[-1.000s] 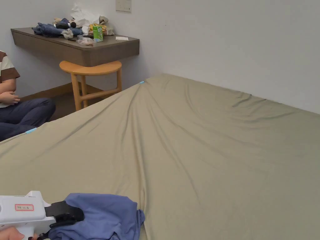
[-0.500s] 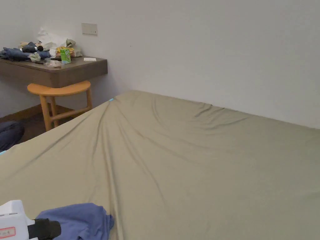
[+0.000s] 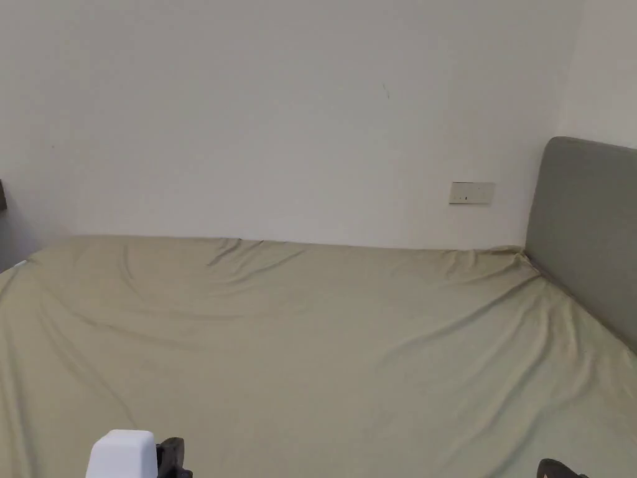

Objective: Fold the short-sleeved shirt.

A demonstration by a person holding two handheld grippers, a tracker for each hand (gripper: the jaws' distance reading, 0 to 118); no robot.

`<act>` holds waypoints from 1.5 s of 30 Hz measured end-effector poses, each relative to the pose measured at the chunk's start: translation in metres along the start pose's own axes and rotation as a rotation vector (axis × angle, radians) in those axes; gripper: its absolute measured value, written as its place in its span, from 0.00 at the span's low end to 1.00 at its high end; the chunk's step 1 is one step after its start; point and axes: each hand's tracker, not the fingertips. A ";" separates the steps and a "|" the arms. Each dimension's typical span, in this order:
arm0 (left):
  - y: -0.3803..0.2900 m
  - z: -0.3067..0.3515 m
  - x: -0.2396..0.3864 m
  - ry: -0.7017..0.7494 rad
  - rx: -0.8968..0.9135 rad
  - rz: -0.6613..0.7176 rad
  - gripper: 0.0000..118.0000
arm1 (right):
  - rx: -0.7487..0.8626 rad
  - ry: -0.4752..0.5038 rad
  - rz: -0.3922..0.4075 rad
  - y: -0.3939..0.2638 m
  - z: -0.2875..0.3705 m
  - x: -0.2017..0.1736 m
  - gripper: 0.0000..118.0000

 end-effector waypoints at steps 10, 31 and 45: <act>0.025 0.026 0.058 0.098 0.402 -0.084 0.00 | 0.293 -0.203 0.175 0.038 0.022 -0.004 0.01; 0.026 0.041 0.047 0.125 0.419 -0.090 0.00 | 0.311 -0.161 0.228 0.028 0.013 -0.028 0.01; 0.025 0.041 0.047 0.111 0.411 -0.071 0.00 | 0.308 -0.148 0.232 0.026 0.013 -0.031 0.01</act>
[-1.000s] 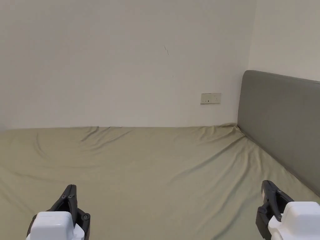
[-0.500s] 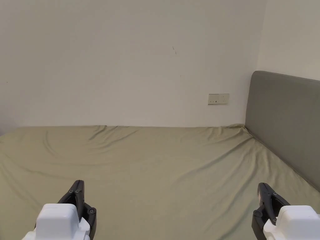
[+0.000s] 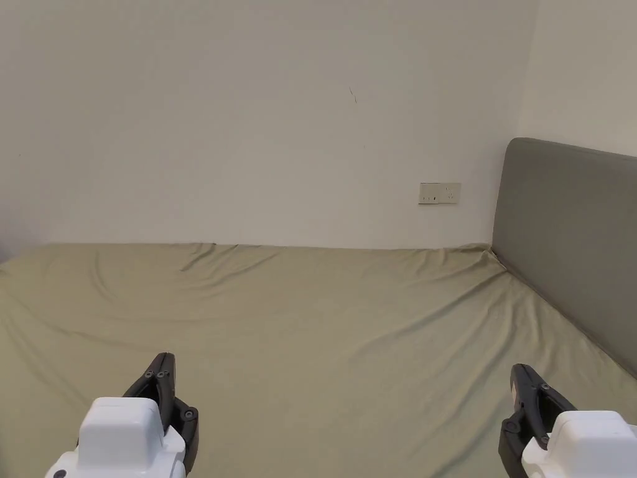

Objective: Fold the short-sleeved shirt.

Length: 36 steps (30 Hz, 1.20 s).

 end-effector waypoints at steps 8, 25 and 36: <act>-0.002 0.001 0.001 -0.003 -0.007 0.002 0.00 | -0.004 0.001 -0.009 -0.001 0.000 0.000 0.01; -0.003 0.002 0.000 -0.004 -0.013 0.014 0.00 | -0.005 0.009 -0.007 0.000 0.000 -0.004 0.01; -0.004 0.002 -0.003 0.002 -0.020 0.022 0.00 | -0.002 0.015 -0.004 0.001 0.001 -0.005 0.01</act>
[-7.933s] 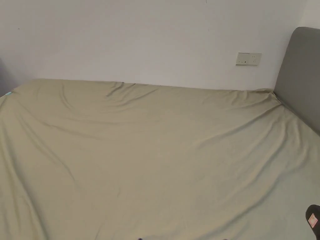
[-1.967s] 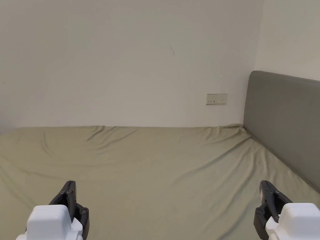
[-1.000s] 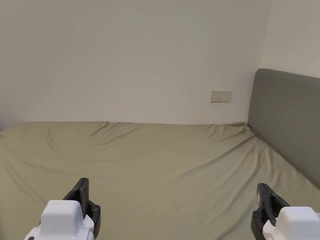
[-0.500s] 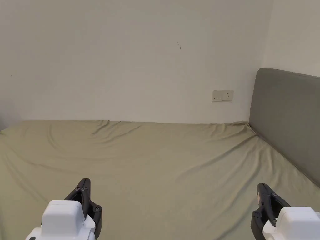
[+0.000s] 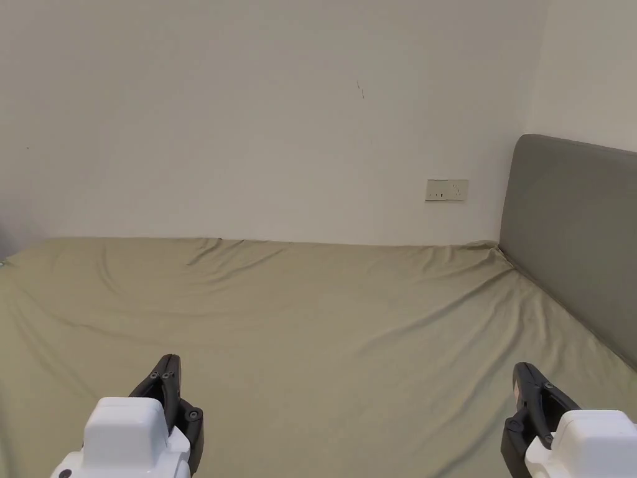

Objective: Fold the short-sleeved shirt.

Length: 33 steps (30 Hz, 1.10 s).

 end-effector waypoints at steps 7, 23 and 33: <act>0.001 0.000 -0.001 0.004 0.001 0.000 0.00 | 0.002 0.000 0.001 0.001 0.000 0.000 0.01; -0.001 0.001 0.000 0.002 -0.005 0.002 0.00 | -0.004 0.002 0.001 0.000 0.000 -0.002 0.01; -0.002 0.001 -0.001 0.003 -0.007 0.008 0.00 | -0.007 0.004 0.000 -0.001 0.000 -0.003 0.01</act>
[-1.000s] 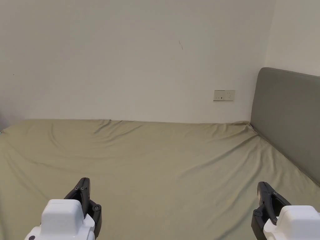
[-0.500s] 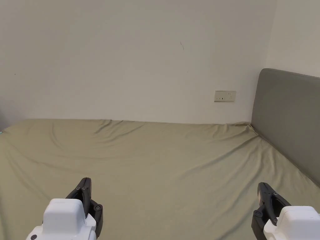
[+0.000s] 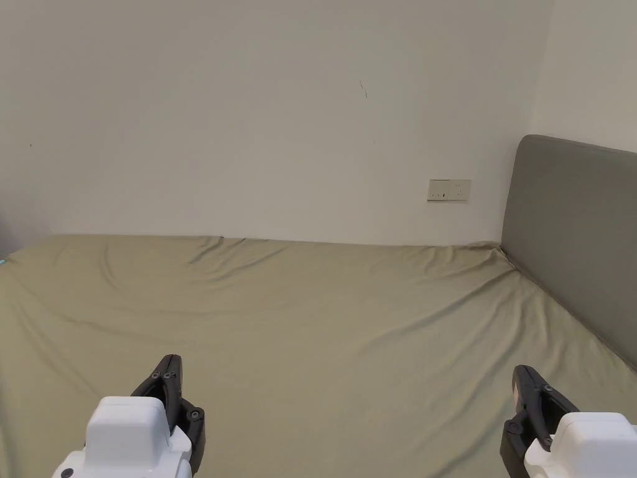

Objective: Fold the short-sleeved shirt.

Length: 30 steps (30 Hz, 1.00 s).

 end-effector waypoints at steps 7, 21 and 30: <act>-0.001 0.001 -0.001 0.004 0.003 0.009 0.06 | 0.000 0.006 -0.004 -0.001 0.000 0.000 0.24; -0.003 0.003 -0.003 -0.010 0.009 0.043 0.82 | 0.027 0.014 -0.034 0.000 0.002 0.001 0.79; -0.004 0.004 -0.003 -0.001 0.020 0.038 1.00 | 0.036 0.039 -0.038 -0.001 0.000 -0.004 1.00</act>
